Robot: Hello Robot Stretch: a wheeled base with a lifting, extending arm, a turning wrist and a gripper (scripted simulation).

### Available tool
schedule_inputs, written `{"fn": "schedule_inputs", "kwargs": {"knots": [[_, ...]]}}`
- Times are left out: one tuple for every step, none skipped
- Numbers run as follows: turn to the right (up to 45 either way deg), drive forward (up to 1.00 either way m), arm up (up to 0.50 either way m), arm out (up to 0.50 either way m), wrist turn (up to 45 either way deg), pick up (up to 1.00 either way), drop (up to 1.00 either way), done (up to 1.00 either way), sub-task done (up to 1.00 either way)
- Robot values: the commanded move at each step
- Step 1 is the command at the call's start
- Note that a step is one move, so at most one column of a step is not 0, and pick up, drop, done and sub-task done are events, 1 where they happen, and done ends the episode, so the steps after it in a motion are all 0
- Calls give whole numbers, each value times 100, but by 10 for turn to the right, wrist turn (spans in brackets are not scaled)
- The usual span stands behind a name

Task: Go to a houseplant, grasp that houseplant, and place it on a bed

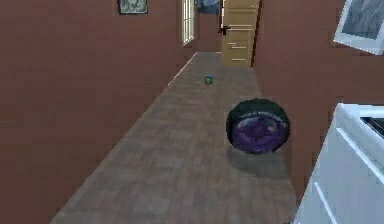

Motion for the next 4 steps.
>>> {"fn": "schedule_inputs", "kwargs": {"knots": [[0, 100, 0, 0, 0, 0, 0, 0, 0], [0, 100, 0, 0, 0, 0, 0, 0, 0], [-30, 0, 0, 0, 0, 0, 0, 0, 0], [0, 100, 0, 0, 0, 0, 0, 0, 0]]}}
